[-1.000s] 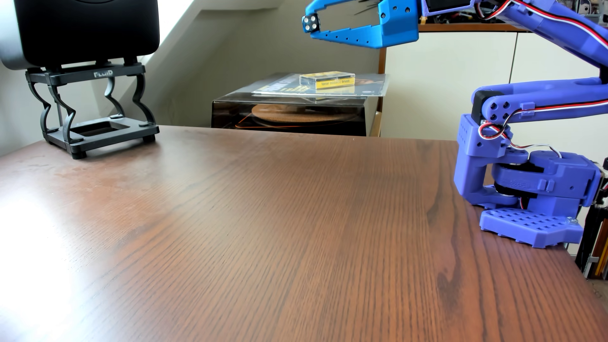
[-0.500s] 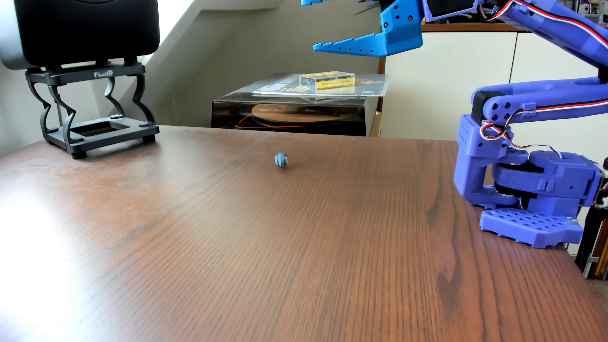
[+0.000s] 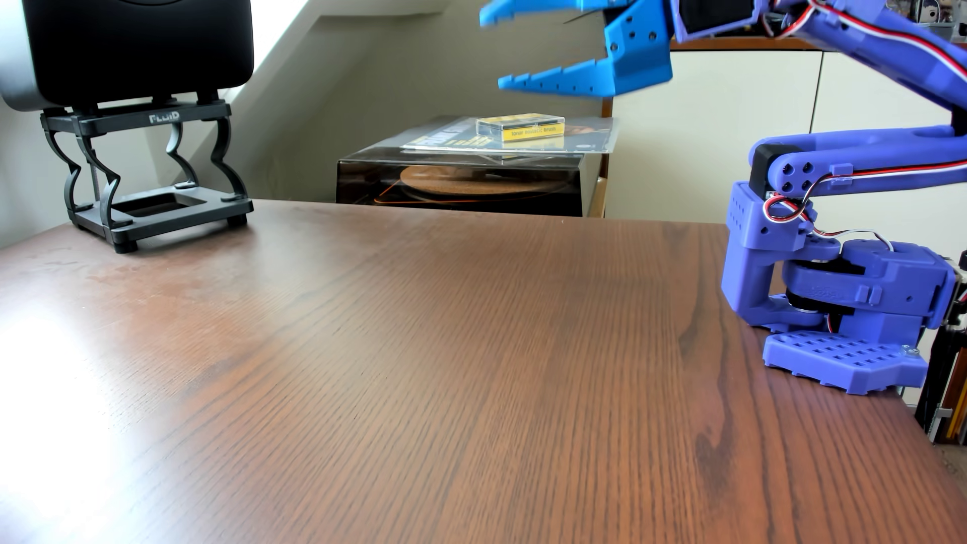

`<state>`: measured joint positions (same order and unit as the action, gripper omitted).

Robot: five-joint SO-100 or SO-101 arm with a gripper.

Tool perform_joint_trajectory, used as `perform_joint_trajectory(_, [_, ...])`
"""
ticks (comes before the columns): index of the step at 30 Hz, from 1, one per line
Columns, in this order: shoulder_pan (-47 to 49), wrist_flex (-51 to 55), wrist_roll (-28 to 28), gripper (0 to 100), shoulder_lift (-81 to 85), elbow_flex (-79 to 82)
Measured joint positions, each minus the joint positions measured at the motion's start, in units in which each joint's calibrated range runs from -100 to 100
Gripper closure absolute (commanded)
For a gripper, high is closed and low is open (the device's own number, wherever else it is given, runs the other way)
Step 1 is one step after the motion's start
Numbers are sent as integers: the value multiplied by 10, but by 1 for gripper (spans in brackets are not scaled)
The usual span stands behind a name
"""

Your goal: Grab the blue dice

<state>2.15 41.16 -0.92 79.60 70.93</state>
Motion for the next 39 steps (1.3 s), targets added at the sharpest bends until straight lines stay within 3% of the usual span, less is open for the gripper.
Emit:
perform_joint_trajectory(8, [7, 12, -2, 97, 185, 144])
perform_joint_trajectory(26, [-6, 55, -2, 96, 190, 275])
perform_joint_trajectory(39, [-46, 55, -2, 97, 190, 278])
